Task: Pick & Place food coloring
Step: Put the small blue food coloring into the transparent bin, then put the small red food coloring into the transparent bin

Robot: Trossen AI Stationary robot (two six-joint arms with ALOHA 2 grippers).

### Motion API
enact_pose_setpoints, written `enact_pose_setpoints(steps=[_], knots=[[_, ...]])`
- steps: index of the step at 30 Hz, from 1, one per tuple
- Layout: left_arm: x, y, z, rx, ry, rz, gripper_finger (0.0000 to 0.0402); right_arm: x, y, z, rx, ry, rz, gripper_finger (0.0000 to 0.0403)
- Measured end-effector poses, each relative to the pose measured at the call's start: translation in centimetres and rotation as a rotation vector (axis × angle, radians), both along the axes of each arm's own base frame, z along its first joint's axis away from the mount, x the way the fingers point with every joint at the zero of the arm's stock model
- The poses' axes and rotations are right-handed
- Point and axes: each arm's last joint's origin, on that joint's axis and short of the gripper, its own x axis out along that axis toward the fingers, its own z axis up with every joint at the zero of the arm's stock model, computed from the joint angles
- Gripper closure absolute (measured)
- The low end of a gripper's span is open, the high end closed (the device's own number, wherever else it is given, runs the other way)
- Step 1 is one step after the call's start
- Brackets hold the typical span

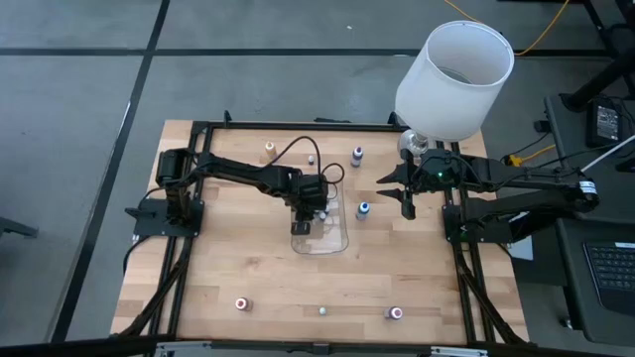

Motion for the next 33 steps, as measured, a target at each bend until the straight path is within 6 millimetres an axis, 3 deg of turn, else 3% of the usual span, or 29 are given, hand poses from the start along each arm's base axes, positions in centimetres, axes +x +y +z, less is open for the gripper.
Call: enact_pose_setpoints(steps=[11, 20, 24, 29, 33], knots=[[0.0, 0.0, 0.5, 0.01, 0.01, 0.004, 0.0271, 0.0, 0.0, 0.0, 0.0, 0.0, 0.0, 0.0265], [1.6, -1.2, 8.0, 0.029, -0.026, -0.096, 0.0262, 0.0, 0.0, 0.0, 0.0, 0.0, 0.0, 0.0265], [1.8, -3.3, 11.7, 0.041, -0.079, -0.147, 0.0265, 0.0, 0.0, 0.0, 0.0, 0.0, 0.0, 0.0265], [1.6, -7.3, 15.5, 0.036, -0.15, -0.209, 0.0263, 0.0, 0.0, 0.0, 0.0, 0.0, 0.0, 0.0265], [1.0, -11.4, 16.7, 0.008, -0.181, -0.236, 0.0265, 0.0, 0.0, 0.0, -0.001, 0.0, 0.0, 0.0265]])
